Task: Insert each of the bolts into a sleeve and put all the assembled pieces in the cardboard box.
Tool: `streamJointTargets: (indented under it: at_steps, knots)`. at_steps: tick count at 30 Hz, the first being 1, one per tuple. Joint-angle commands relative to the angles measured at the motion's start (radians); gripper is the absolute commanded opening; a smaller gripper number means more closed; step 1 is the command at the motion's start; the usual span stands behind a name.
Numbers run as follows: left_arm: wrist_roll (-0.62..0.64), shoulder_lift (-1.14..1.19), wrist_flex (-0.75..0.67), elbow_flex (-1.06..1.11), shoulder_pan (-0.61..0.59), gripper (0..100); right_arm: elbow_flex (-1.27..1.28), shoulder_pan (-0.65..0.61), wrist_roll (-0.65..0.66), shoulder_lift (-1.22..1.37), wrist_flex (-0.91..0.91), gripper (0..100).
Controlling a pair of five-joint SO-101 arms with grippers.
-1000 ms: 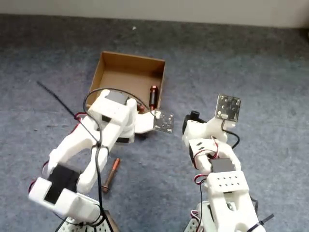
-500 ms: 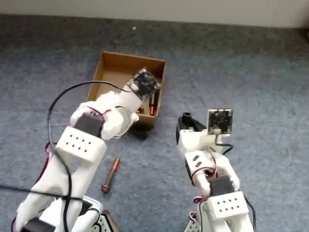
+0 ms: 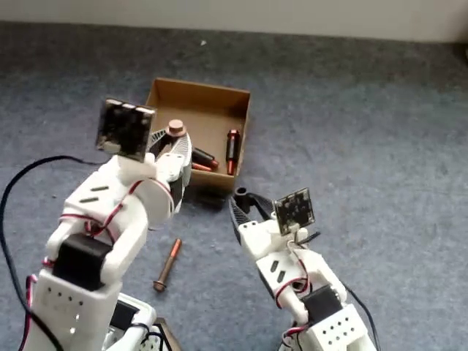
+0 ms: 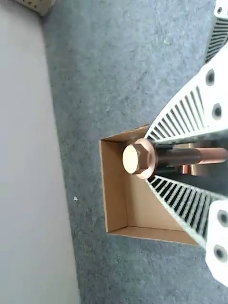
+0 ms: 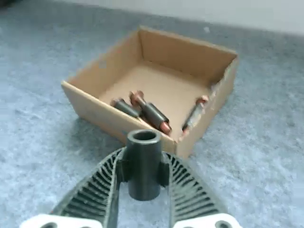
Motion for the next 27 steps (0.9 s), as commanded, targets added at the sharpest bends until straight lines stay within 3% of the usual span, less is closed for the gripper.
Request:
streamJointTargets:
  at_steps: [1,12,17,27]
  knots:
    - [0.114,-0.102,-0.026,0.016,-0.002,1,0.071,-0.079,0.009,-0.173,-0.004,0.4]
    - [0.133,-0.364,-0.215,0.334,0.234,1,0.145,-0.15,0.006,-0.205,-0.004,0.4]
    - [0.126,-0.483,-0.327,0.446,0.243,1,0.145,-0.17,0.011,-0.205,-0.004,0.5]
    - [0.078,-0.513,-0.334,0.472,0.237,1,0.145,-0.188,0.012,-0.205,-0.004,0.5]
